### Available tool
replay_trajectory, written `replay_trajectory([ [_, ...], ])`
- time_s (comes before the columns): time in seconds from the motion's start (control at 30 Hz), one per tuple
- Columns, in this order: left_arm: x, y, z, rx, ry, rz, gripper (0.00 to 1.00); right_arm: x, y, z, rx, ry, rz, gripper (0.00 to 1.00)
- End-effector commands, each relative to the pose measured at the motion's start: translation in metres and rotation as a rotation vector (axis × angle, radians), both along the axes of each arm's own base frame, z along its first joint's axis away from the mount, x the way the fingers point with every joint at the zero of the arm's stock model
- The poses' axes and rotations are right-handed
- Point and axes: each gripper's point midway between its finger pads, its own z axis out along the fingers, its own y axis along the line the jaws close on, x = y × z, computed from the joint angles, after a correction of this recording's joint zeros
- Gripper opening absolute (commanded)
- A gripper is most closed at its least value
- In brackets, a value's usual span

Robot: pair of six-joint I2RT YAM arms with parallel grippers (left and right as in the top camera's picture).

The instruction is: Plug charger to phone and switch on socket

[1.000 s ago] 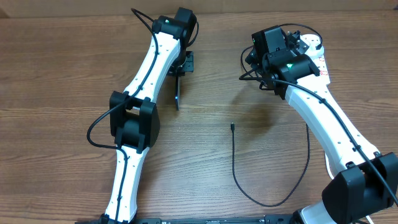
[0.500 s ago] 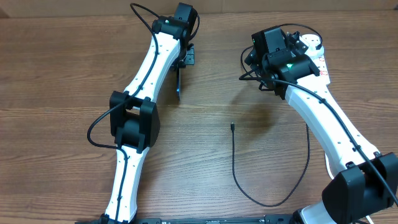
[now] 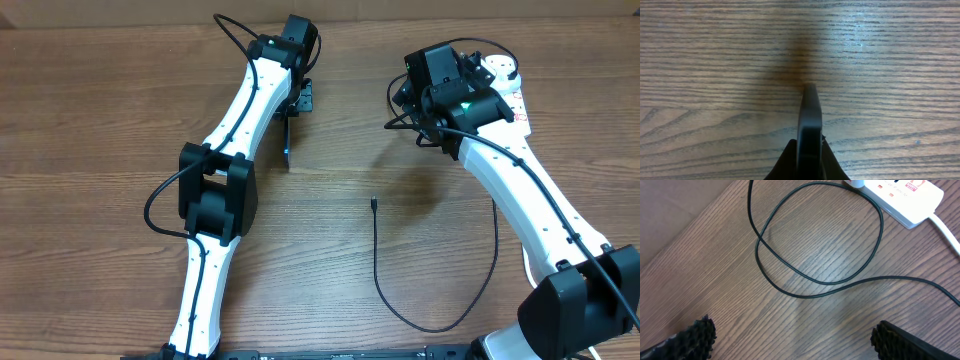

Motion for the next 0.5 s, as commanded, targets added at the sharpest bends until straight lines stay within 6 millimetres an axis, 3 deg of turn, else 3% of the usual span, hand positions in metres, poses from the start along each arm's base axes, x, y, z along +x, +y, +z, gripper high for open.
replay_trajectory([
  [0.0, -0.0001, 0.0020, 0.0012, 0.013, -0.002, -0.004, 0.04, 0.0000, -0.0024, -0.0047, -0.010, 0.012, 0.001, 1.00],
  [0.47, -0.0036, 0.0024, -0.0036, 0.015, 0.013, -0.002, 0.04, 0.0000, -0.0025, -0.0047, -0.010, 0.012, 0.001, 1.00],
])
